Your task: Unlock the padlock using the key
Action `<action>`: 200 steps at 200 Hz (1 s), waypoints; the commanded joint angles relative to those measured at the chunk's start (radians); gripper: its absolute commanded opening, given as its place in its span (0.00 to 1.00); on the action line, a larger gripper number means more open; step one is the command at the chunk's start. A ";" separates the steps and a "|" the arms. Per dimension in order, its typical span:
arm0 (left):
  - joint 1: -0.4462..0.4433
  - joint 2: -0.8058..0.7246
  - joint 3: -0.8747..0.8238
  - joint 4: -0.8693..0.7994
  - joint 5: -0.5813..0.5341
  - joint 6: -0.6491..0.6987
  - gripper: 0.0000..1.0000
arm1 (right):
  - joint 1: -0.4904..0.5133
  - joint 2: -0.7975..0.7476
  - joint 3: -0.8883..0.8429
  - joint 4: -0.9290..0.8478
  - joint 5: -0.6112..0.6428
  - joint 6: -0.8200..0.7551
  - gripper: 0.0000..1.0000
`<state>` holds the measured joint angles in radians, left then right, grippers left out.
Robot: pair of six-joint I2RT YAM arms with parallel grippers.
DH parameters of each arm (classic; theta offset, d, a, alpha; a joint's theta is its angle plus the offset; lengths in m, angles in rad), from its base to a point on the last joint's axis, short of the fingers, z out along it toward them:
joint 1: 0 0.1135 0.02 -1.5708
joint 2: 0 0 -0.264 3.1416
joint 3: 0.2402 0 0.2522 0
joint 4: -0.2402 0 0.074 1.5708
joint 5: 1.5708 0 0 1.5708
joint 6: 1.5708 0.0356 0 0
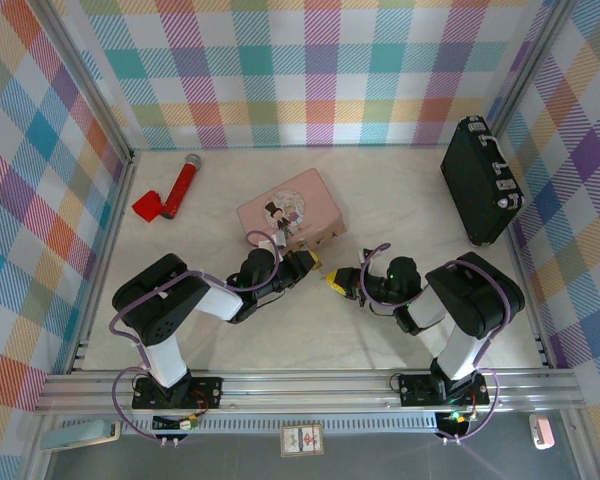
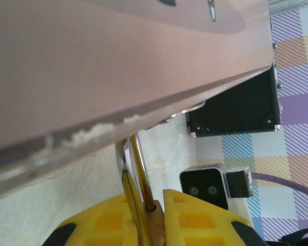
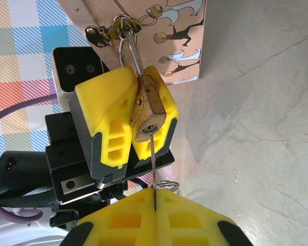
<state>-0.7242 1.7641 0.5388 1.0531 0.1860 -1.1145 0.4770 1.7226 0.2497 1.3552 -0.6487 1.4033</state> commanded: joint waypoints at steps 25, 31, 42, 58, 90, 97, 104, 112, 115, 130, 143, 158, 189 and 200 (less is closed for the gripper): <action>-0.006 0.002 0.016 0.147 0.049 -0.045 0.00 | 0.005 -0.017 -0.012 0.051 -0.009 -0.001 0.00; -0.005 0.002 0.018 0.146 0.052 -0.045 0.00 | 0.005 -0.016 -0.010 0.051 -0.009 -0.003 0.00; -0.006 0.000 0.021 0.144 0.055 -0.045 0.00 | 0.005 -0.015 -0.002 0.051 -0.008 -0.001 0.00; -0.006 0.001 0.023 0.142 0.056 -0.045 0.00 | 0.008 -0.013 0.009 0.051 -0.009 0.003 0.00; -0.009 0.000 0.029 0.138 0.062 -0.045 0.00 | 0.015 -0.004 0.029 0.051 -0.006 0.006 0.00; -0.010 0.000 0.032 0.132 0.065 -0.043 0.00 | 0.015 -0.002 0.032 0.051 -0.007 0.004 0.00; -0.010 -0.001 0.033 0.126 0.064 -0.041 0.00 | 0.017 0.002 0.035 0.051 -0.009 0.002 0.00; -0.013 0.000 0.031 0.127 0.063 -0.041 0.00 | 0.018 0.006 0.036 0.051 -0.007 0.002 0.00; -0.013 -0.002 0.030 0.128 0.062 -0.041 0.00 | 0.018 0.007 0.036 0.051 -0.007 0.002 0.00; -0.013 -0.006 0.025 0.129 0.061 -0.041 0.00 | 0.019 0.008 0.036 0.051 -0.006 0.002 0.00; -0.013 -0.009 0.023 0.128 0.059 -0.039 0.00 | 0.020 0.009 0.036 0.051 -0.005 0.002 0.00; -0.014 -0.008 0.024 0.126 0.060 -0.039 0.00 | 0.020 0.010 0.033 0.051 -0.002 0.000 0.00; -0.014 -0.002 0.026 0.136 0.059 -0.045 0.00 | 0.026 0.001 0.016 0.051 0.010 -0.004 0.00; -0.014 -0.005 0.027 0.136 0.060 -0.045 0.00 | 0.026 -0.003 0.008 0.051 0.011 -0.007 0.00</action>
<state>-0.7261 1.7645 0.5392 1.0531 0.1864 -1.1145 0.4931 1.7206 0.2653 1.3594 -0.6483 1.4029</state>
